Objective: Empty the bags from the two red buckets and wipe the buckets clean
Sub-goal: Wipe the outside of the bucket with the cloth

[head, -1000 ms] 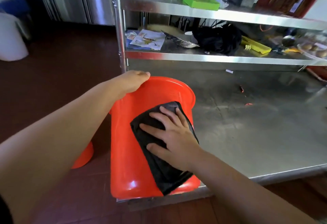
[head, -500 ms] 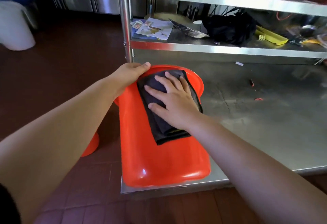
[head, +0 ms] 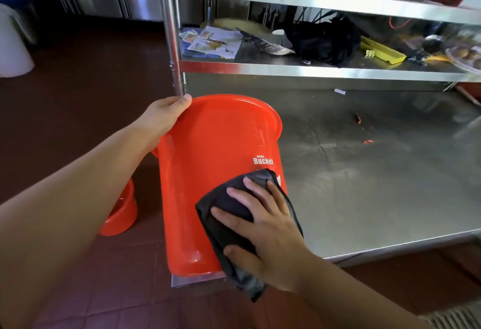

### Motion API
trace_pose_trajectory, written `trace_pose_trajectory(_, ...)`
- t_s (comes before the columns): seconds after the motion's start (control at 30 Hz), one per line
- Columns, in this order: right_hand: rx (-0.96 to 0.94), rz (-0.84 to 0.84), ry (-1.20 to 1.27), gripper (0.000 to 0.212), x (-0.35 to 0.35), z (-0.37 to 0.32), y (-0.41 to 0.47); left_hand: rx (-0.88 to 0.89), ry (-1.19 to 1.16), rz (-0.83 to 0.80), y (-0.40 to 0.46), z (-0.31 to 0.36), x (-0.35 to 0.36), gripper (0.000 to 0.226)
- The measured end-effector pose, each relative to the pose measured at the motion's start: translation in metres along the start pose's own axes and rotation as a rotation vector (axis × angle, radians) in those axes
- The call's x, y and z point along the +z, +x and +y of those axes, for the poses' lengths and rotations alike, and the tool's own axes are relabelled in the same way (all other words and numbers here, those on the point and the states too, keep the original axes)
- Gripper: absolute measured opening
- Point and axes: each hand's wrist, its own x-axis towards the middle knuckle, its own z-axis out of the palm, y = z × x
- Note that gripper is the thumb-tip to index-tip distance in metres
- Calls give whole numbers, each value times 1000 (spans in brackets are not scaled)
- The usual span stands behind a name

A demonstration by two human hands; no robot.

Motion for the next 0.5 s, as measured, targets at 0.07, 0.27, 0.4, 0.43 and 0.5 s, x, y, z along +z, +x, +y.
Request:
trace_pose_trajectory(0.07, 25, 8, 25, 53, -4, 6, 20, -13, -29, -5, 1, -1, 0, 41)
trace_pose_trajectory(0.27, 181, 75, 39, 52, -15, 41, 102, 45, -122, -37, 9, -1, 12, 28)
trace_pose_trajectory(0.4, 290, 105, 57, 52, -21, 69, 148, 46, -217, -35, 10, -4, 16, 25)
trace_pose_trajectory(0.43, 301, 98, 59, 51, -22, 73, 154, 41, -227, -26, 10, -5, 16, 25)
trace_pose_trajectory(0.5, 288, 72, 30, 51, -22, 74, 156, 41, -237, -15, 9, -7, 16, 24)
